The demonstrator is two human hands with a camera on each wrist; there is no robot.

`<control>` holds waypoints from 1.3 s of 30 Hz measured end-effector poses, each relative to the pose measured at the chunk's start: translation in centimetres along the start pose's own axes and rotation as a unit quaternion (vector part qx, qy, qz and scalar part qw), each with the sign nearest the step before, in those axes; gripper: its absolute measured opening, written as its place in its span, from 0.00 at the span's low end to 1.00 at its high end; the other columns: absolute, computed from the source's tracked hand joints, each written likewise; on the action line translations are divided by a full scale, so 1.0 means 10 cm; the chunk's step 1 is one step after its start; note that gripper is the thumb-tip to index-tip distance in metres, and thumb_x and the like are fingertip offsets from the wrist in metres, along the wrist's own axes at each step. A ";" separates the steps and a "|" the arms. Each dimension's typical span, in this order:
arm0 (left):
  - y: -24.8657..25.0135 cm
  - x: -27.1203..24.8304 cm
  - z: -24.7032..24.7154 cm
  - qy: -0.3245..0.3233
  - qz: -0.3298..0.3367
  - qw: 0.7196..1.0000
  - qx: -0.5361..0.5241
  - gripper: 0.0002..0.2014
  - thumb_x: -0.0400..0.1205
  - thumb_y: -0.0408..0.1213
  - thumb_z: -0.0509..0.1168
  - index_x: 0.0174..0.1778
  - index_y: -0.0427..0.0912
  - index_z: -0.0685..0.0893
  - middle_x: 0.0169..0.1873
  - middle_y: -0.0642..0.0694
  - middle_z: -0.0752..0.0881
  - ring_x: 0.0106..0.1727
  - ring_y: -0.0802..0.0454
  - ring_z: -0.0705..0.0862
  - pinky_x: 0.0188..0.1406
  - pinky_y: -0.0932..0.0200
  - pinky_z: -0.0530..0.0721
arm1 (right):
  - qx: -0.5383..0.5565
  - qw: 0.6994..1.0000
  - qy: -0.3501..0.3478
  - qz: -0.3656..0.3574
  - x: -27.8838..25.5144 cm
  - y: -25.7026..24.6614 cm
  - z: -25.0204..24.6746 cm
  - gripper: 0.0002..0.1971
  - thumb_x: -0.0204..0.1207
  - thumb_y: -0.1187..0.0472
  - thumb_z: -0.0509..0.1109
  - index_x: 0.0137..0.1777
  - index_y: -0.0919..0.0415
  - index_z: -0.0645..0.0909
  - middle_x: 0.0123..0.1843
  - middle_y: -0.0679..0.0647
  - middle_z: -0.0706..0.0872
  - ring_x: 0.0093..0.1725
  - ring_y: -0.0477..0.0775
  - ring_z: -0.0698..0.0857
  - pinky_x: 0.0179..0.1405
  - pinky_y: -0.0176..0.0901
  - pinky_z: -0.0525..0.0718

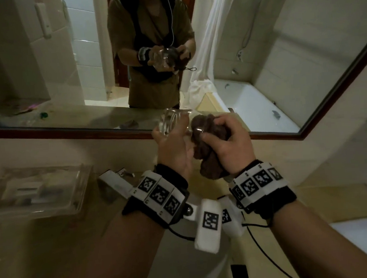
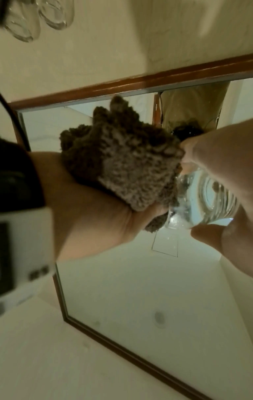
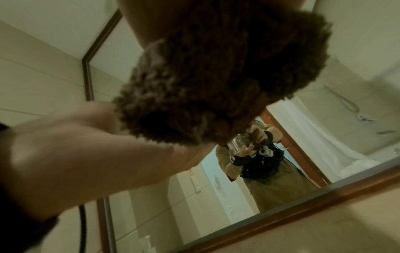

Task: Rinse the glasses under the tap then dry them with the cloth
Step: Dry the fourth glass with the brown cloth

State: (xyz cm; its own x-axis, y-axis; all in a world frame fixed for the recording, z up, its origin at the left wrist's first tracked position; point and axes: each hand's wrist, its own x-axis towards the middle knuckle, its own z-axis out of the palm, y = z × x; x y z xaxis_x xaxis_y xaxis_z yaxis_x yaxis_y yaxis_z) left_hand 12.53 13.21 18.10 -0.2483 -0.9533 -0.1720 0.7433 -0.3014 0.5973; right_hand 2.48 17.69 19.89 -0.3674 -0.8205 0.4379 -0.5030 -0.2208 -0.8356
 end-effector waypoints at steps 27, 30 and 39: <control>0.10 -0.03 -0.33 -0.055 0.023 0.991 0.120 0.26 0.77 0.33 0.72 0.71 0.50 0.75 0.62 0.39 0.85 0.56 0.42 0.89 0.48 0.40 0.89 | 0.078 0.989 -0.085 0.089 -0.05 0.06 -0.05 0.19 0.61 0.67 0.68 0.51 0.50 0.74 0.52 0.56 0.86 0.53 0.59 0.85 0.57 0.57 0.84; 0.08 -0.03 -0.33 -0.055 0.020 0.991 0.123 0.26 0.77 0.33 0.72 0.69 0.53 0.75 0.63 0.39 0.85 0.58 0.41 0.88 0.51 0.38 0.89 | 0.006 0.999 -0.037 0.033 -0.05 0.08 -0.06 0.18 0.61 0.65 0.70 0.47 0.48 0.72 0.48 0.47 0.80 0.48 0.53 0.83 0.55 0.56 0.84; 0.10 -0.05 -0.30 -0.067 0.026 0.989 0.128 0.33 0.73 0.33 0.74 0.74 0.52 0.72 0.65 0.38 0.83 0.57 0.43 0.88 0.49 0.41 0.89 | -0.064 0.997 -0.028 -0.037 -0.05 0.18 -0.06 0.09 0.70 0.60 0.72 0.41 0.46 0.75 0.52 0.47 0.82 0.56 0.48 0.81 0.62 0.48 0.79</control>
State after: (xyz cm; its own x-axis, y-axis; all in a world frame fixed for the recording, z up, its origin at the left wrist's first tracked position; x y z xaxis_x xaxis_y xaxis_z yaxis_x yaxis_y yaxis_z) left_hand 15.30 13.36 16.45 -0.3060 -0.9512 -0.0408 0.5795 -0.2201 0.7847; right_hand 1.31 18.01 18.31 -0.2835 -0.8328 0.4755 -0.6238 -0.2165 -0.7510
